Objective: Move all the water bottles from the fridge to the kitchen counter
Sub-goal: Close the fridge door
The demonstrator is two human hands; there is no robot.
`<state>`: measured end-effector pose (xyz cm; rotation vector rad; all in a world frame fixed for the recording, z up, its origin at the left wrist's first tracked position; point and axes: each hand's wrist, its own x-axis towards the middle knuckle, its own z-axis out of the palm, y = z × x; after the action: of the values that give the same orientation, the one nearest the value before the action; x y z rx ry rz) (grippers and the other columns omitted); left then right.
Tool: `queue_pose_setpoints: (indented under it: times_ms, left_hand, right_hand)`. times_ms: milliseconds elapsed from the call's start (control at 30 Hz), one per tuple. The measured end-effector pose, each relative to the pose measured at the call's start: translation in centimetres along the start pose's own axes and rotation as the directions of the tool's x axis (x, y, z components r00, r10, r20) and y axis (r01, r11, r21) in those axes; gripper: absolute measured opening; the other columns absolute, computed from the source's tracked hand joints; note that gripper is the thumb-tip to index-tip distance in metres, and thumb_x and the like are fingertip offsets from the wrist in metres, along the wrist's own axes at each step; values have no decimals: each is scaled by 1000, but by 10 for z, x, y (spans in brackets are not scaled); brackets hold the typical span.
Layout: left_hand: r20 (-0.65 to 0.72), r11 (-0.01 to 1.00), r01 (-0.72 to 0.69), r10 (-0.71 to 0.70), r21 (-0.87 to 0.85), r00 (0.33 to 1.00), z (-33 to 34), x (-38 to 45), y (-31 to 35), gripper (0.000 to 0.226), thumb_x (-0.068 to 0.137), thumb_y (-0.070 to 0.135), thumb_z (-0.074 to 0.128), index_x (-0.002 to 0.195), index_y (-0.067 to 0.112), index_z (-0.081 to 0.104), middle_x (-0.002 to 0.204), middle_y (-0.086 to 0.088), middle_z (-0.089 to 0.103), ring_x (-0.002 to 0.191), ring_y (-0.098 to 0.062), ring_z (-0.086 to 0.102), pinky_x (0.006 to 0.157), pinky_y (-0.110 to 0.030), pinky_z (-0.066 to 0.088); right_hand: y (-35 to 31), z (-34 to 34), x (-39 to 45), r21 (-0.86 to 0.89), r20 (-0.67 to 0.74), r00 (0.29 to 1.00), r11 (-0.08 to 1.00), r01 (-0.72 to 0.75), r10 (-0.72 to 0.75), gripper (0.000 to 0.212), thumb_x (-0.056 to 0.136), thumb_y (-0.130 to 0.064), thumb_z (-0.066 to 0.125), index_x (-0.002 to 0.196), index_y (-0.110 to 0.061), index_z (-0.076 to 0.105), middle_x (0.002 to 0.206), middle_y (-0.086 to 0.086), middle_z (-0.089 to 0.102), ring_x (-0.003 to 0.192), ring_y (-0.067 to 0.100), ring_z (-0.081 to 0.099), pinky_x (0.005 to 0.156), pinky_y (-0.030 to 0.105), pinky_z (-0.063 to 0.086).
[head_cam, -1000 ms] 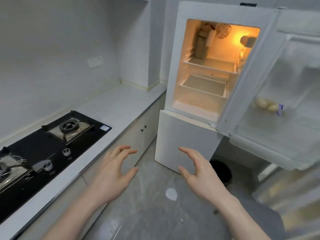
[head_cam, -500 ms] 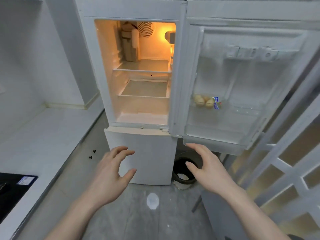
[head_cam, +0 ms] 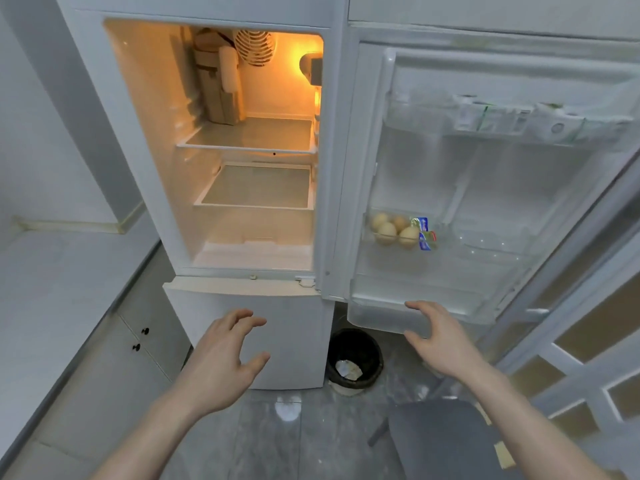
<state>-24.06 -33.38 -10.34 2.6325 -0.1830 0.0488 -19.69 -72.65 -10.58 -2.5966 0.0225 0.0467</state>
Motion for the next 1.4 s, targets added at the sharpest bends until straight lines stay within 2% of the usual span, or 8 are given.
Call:
queue_pose_setpoints:
  times_ms: [167, 367, 633, 833, 1033, 1133, 1300, 1400]
  left_hand:
    - [29, 999, 42, -42, 7, 999, 39, 23, 17, 51, 92, 49, 65, 140, 39, 51, 150, 16, 39, 133, -9, 41, 107, -25, 39]
    - [25, 993, 120, -120, -2, 992, 80, 54, 48, 49, 90, 47, 68, 137, 38, 55, 147, 16, 43, 132, -10, 44, 109, -26, 37]
    - [50, 987, 158, -158, 10, 986, 109, 74, 83, 48, 91, 46, 68, 136, 37, 56, 147, 16, 44, 133, -9, 43, 106, -23, 37]
    - [46, 990, 139, -140, 20, 989, 112, 67, 99, 47, 91, 47, 67, 136, 38, 56, 146, 18, 44, 133, -8, 43, 107, -22, 35]
    - [46, 992, 129, -129, 5, 991, 113, 19, 106, 48, 91, 46, 68, 136, 38, 55, 145, 18, 44, 133, -7, 44, 109, -22, 36]
    - [43, 992, 127, -127, 1, 991, 109, -14, 106, 48, 91, 47, 67, 137, 38, 54, 146, 19, 42, 133, -7, 44, 109, -22, 36]
    - [43, 994, 108, -107, -16, 993, 107, -76, 110, 49, 92, 48, 65, 138, 38, 53, 146, 20, 41, 135, -6, 41, 110, -22, 35]
    - [41, 995, 87, -85, -43, 996, 108, -103, 116, 49, 91, 49, 65, 138, 38, 53, 146, 21, 41, 135, -6, 40, 109, -21, 34]
  right_hand:
    - [46, 4, 64, -27, 97, 995, 1000, -11, 14, 53, 91, -25, 73, 142, -24, 57, 147, 0, 54, 138, 23, 48, 117, 34, 35]
    - [113, 3, 113, -141, 197, 978, 989, -41, 68, 54, 92, -29, 69, 144, -27, 55, 149, -1, 53, 138, 23, 49, 115, 36, 39]
    - [180, 14, 117, -222, 237, 961, 971, -90, 143, 32, 92, -30, 64, 123, -25, 70, 121, -1, 74, 117, 23, 66, 94, 30, 49]
    - [178, 20, 95, -290, 217, 974, 957, -4, 70, 40, 97, -31, 57, 137, -28, 59, 133, -5, 64, 126, 21, 59, 105, 32, 42]
    - [161, 25, 58, -176, 250, 968, 984, 33, 12, 49, 95, -28, 61, 144, -26, 56, 136, -1, 65, 127, 22, 59, 108, 35, 44]
    - [146, 21, 31, -103, 257, 966, 994, 37, -10, 55, 96, -26, 64, 150, -24, 51, 146, -1, 58, 136, 20, 53, 113, 28, 39]
    - [116, 4, -32, 84, 132, 987, 993, 82, -93, 46, 96, -18, 66, 141, -28, 59, 143, -9, 56, 136, 12, 50, 104, 14, 29]
    - [104, -17, -69, 202, -107, 980, 962, 186, -167, 40, 95, -11, 66, 130, -31, 64, 135, -16, 56, 130, 7, 52, 106, 21, 36]
